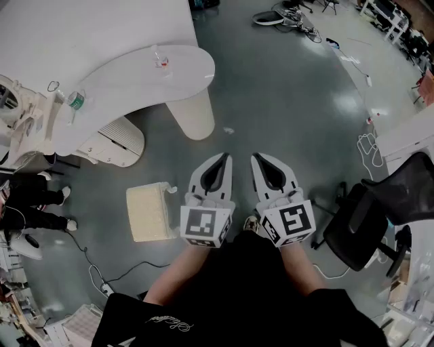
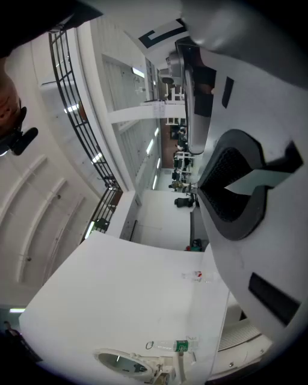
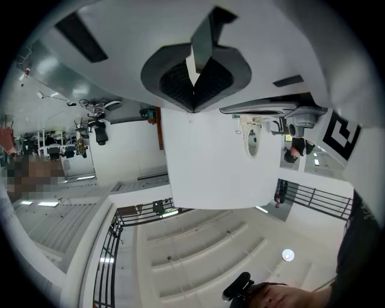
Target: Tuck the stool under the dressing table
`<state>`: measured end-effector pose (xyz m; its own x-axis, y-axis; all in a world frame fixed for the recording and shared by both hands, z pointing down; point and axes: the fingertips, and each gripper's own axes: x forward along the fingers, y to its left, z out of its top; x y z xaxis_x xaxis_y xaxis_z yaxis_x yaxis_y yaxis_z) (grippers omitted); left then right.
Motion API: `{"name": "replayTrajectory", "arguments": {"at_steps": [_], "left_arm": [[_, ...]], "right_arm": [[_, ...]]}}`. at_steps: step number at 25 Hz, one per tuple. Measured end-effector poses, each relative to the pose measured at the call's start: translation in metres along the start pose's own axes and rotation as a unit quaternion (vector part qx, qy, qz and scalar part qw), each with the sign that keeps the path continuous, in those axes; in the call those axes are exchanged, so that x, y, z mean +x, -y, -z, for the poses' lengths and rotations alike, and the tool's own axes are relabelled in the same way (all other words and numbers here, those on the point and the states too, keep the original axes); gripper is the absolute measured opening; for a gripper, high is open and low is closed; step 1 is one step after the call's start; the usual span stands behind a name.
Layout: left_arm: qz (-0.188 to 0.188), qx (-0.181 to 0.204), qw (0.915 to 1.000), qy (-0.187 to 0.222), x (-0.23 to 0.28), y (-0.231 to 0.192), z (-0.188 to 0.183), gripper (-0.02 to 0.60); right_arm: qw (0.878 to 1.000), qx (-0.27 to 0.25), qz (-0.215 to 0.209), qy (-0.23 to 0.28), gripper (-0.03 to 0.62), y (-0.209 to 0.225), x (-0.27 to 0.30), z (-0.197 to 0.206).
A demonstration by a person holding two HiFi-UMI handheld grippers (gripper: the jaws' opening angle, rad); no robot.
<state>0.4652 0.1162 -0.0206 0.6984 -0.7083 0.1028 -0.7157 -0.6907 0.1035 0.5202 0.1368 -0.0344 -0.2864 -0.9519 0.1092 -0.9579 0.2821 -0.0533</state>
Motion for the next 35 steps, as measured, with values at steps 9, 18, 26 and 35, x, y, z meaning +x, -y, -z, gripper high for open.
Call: {"name": "replayTrajectory", "arguments": {"at_steps": [9,18,26,35], "left_arm": [[-0.024,-0.006,0.9997,0.001,-0.01,-0.015,0.002,0.006],[-0.089,-0.019,0.9958,0.008,-0.051,-0.072,0.002,0.006],[-0.142,-0.024,0.9894,0.012,-0.109,-0.125,0.013,0.005],[-0.2,-0.04,0.9788,0.011,-0.182,-0.201,0.027,0.006]], "right_arm": [[0.999,0.015,-0.039,0.001,0.006,-0.019,0.014,0.0],[0.994,0.005,-0.11,-0.011,0.006,-0.083,0.048,0.003],[0.985,-0.003,-0.174,-0.022,0.006,-0.161,0.073,0.015],[0.972,-0.006,-0.23,-0.036,0.006,-0.261,0.11,0.028]]}}
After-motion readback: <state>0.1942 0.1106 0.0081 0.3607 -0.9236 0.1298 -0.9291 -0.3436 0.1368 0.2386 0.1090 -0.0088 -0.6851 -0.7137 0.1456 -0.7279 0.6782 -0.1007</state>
